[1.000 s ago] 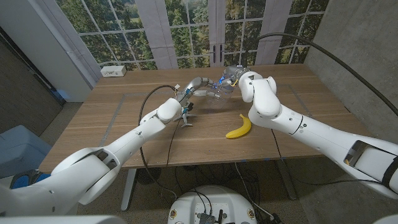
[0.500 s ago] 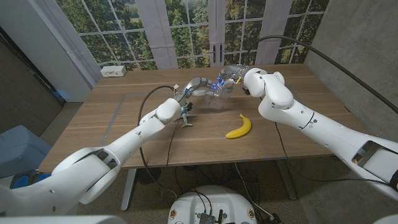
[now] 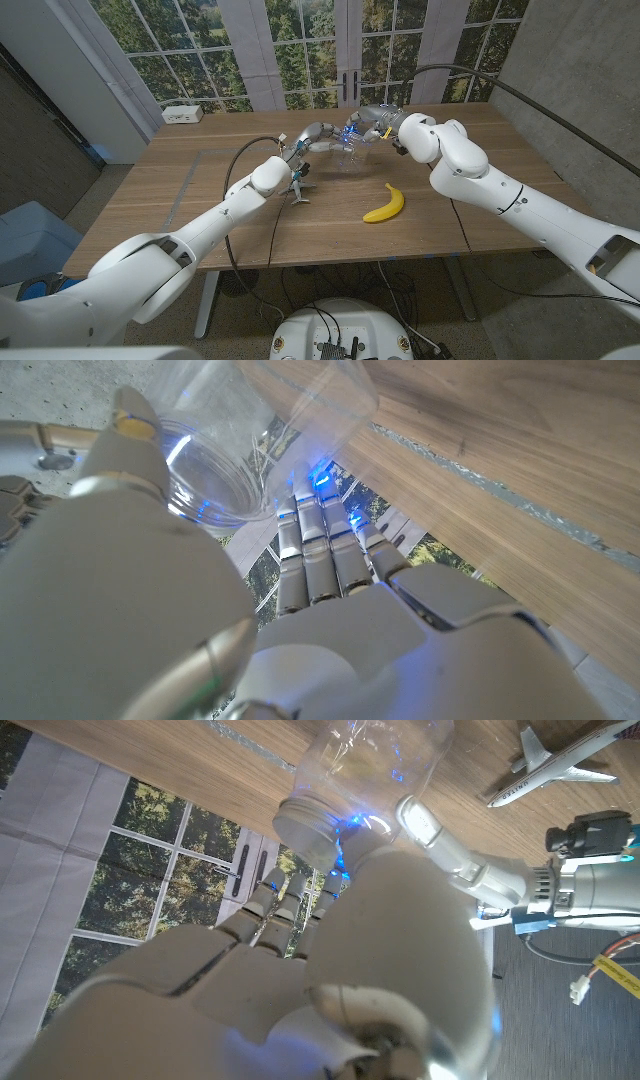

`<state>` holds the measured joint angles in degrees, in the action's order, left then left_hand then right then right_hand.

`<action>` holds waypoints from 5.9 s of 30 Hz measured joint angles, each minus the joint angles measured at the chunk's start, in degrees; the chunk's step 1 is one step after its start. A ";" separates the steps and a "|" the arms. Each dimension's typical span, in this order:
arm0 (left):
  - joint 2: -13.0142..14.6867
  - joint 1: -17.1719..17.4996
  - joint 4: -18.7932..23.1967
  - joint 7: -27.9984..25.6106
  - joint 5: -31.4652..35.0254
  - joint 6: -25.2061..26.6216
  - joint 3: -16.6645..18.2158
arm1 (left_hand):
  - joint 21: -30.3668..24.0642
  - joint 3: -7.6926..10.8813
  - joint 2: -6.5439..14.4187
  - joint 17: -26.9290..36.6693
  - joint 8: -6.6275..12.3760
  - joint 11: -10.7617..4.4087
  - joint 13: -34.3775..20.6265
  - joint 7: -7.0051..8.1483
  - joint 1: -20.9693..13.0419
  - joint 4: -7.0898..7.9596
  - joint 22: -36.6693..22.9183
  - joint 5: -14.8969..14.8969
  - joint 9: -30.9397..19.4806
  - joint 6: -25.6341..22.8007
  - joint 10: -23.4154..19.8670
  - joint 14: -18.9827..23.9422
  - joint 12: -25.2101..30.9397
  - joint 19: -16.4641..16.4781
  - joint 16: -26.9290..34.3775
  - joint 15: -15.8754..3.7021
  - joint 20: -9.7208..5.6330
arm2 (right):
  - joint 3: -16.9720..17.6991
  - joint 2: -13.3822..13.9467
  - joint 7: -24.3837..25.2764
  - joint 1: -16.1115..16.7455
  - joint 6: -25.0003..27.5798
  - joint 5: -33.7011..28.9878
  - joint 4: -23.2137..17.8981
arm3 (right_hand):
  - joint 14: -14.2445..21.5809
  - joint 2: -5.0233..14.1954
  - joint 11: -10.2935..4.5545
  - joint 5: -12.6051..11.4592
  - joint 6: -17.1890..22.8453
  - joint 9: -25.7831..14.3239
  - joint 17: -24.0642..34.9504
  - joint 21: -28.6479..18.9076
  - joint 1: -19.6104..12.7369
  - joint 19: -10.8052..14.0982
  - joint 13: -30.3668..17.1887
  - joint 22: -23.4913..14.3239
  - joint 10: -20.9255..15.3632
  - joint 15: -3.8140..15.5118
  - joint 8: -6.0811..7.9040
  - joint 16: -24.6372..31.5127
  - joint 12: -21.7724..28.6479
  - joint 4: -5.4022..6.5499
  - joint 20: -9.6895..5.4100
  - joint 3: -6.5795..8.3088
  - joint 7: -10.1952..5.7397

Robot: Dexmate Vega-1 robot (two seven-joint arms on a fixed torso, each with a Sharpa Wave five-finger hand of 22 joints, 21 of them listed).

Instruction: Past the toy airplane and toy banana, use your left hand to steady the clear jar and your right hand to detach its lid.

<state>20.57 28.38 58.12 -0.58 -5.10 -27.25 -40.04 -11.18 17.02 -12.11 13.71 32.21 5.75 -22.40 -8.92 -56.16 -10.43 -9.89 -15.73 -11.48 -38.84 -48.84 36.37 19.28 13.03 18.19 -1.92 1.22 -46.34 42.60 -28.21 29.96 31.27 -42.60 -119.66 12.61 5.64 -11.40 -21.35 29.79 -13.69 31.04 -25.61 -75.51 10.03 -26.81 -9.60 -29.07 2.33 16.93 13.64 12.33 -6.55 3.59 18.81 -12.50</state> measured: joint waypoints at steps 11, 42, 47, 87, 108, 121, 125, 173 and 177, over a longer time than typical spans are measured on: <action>-0.87 -0.57 -1.80 0.07 -0.52 -1.35 0.01 | 0.00 0.02 -0.09 0.00 0.00 -0.22 -0.04 0.00 -0.09 -0.01 0.00 0.01 0.00 0.00 -0.22 0.00 -0.30 0.00 0.00 0.00 0.00 | 5.93 -0.45 0.52 2.29 -0.20 11.05 -0.13 | -3.71 -2.24 9.70 10.51 -17.24 0.49 0.14 5.23 28.49 5.29 2.27 -0.70 19.12 -2.07 -5.96 0.97 -1.97 5.50 8.11 -8.49 10.25; -1.00 0.61 -0.97 -1.26 -0.22 -2.65 0.08 | 0.00 0.05 -0.01 -0.01 0.01 -0.22 -0.37 0.00 -0.01 -0.05 0.00 0.05 0.00 0.00 -0.22 0.00 -1.10 0.31 -0.45 -0.01 -0.31 | -7.05 -0.23 7.12 -9.17 27.81 18.05 -2.50 | 3.92 -3.43 17.34 10.77 -17.03 0.64 1.50 3.91 42.70 12.39 2.48 -1.75 14.62 -6.14 -4.86 4.33 1.47 7.27 7.98 -12.80 8.98; -0.78 0.89 -0.41 -1.71 0.20 -2.63 0.17 | 0.00 0.01 -0.01 -0.02 0.01 -0.22 -0.36 0.00 -0.01 -0.01 0.00 0.03 0.00 0.00 -0.22 0.00 -1.16 0.30 -0.45 -0.01 -0.30 | -11.89 0.09 5.38 -13.73 30.82 17.93 -2.15 | 5.30 -3.84 17.28 10.97 -17.95 0.64 1.84 3.91 44.02 12.38 2.21 -2.01 13.46 -6.00 -5.07 5.16 2.09 7.25 7.98 -13.13 8.92; -0.79 0.85 -1.04 -2.51 1.19 -3.19 0.29 | 0.00 -0.09 -0.01 -0.02 0.01 -0.85 -0.87 0.60 0.00 0.09 0.00 0.16 0.00 -0.81 -1.25 0.00 -2.01 0.30 -0.85 -0.03 -0.30 | -24.02 1.01 2.75 -24.97 31.42 18.79 0.66 | 19.03 -7.23 9.00 9.60 -4.10 -0.74 13.36 -3.86 29.21 20.13 -5.50 -3.87 -3.05 0.65 3.31 17.40 12.07 -3.91 0.36 -4.32 7.74; -0.90 0.72 -1.28 -2.02 0.54 -3.42 0.31 | 0.00 -0.25 -0.03 -0.02 0.25 -1.02 -0.89 1.02 -0.03 0.24 0.00 0.01 0.00 -1.85 -2.06 0.18 -2.43 0.30 -0.85 -0.23 -0.30 | -23.44 3.36 -6.49 -23.99 17.61 8.12 1.57 | 13.16 -12.44 5.74 8.94 -2.84 -0.56 13.18 -6.91 17.18 15.24 -6.27 -4.40 0.25 0.31 6.13 12.24 10.60 -4.45 -6.22 4.63 6.74; -0.85 0.83 -0.74 -1.60 0.04 -3.25 0.47 | 0.00 -0.25 -0.28 -0.02 0.33 -1.54 -1.28 1.14 -0.28 0.24 0.00 0.03 0.00 -3.15 -2.97 0.30 -2.49 0.30 -0.85 -0.35 -0.30 | -16.65 5.25 -7.77 -15.36 3.69 -4.80 -0.70 | 12.56 -10.86 4.99 7.36 -2.63 -0.52 11.14 -11.03 5.06 12.53 -3.65 -3.86 1.03 0.33 6.41 8.42 6.49 -3.68 -6.15 5.90 6.54; -0.85 0.85 -0.68 -1.58 -0.10 -3.10 0.48 | 0.00 -0.26 -0.28 -0.02 0.34 -1.54 -1.26 1.15 -0.28 0.24 0.00 0.01 0.00 -3.16 -2.97 0.39 -2.54 0.30 -0.85 -0.45 -0.30 | -13.69 6.48 -6.81 -11.60 1.28 -6.34 -1.87 | 12.56 -5.84 5.08 7.10 -2.64 -0.24 11.07 -13.28 -2.14 11.27 13.84 -3.17 0.94 0.33 6.39 7.45 5.57 -3.46 -6.16 3.28 6.54; -0.01 2.07 2.27 -1.93 0.28 -2.14 0.86 | 0.00 -0.75 -0.25 0.27 0.32 -1.67 -1.67 1.14 -0.25 0.68 0.00 -0.06 2.32 -3.14 -3.46 0.65 -3.15 0.30 -1.33 -0.71 -0.30 | 12.95 -0.78 21.77 15.63 -13.15 -8.07 -1.19 | 9.77 -1.80 11.67 10.97 -15.51 -2.39 9.82 -24.05 34.62 10.12 -5.04 -0.82 11.18 -0.20 -2.44 3.16 -1.30 9.60 1.67 -15.93 11.42; 0.01 2.07 2.15 -1.93 0.34 -2.33 0.91 | 0.00 -0.87 -0.25 0.27 0.32 -1.67 -1.67 1.14 -0.25 0.66 0.00 -0.06 2.32 -3.14 -3.46 0.65 -3.16 0.30 -1.33 -0.71 -0.30 | 11.62 -2.01 16.62 14.78 -6.33 -9.10 -1.99 | 9.75 -2.05 13.59 10.97 -18.81 -2.08 9.55 -24.05 36.89 10.74 -4.78 -0.96 12.11 -0.95 -4.03 3.16 -1.30 9.61 2.28 -16.72 11.61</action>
<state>20.58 30.45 60.27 -2.51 -4.77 -29.59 -39.13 -11.18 16.15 -12.35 13.98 32.53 4.08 -24.07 -7.77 -56.40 -9.77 -9.89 -15.79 -9.16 -41.98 -52.30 37.02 16.12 13.33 16.86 -2.63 0.92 -34.73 40.59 -11.59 44.74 24.94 -51.70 -121.65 22.35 3.59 2.19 -10.38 10.98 -15.77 40.59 -49.66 -38.62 20.77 -31.58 -10.56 -16.96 1.38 12.90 16.80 11.03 3.06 5.88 2.09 -0.90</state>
